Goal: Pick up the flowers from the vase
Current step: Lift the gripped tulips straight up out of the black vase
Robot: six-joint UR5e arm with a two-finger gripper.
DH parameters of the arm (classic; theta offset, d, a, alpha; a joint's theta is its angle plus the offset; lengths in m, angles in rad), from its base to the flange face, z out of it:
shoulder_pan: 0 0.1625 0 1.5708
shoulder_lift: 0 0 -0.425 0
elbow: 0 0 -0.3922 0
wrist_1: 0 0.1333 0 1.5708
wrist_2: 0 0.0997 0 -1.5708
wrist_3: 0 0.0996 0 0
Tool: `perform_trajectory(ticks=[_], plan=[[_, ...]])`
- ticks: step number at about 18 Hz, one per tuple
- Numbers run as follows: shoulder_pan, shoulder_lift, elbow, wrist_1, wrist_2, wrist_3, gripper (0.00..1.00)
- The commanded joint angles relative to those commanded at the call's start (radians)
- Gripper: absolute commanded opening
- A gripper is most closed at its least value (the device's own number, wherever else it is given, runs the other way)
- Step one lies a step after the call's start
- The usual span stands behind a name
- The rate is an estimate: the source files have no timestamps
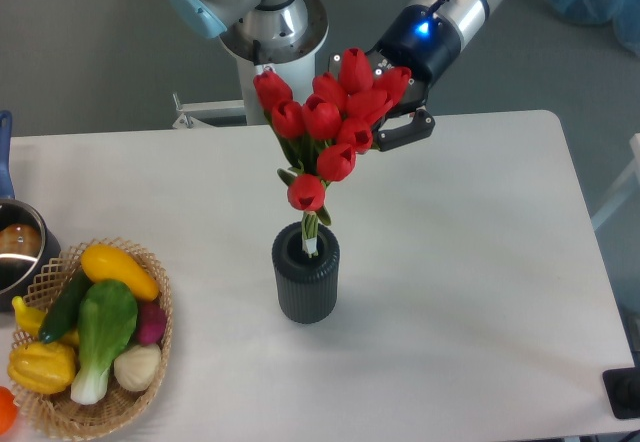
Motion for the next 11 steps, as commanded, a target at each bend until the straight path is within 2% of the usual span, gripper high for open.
perform_trajectory(ticks=[3, 8, 11], plan=[[0.026, -0.003, 0.008, 0.005, -0.008, -0.003, 0.0], [0.141, -0.015, 0.044, 0.014, 0.008, 0.052, 0.0], [0.164, -0.032, 0.06, 0.02, 0.111, 0.11, 0.0]])
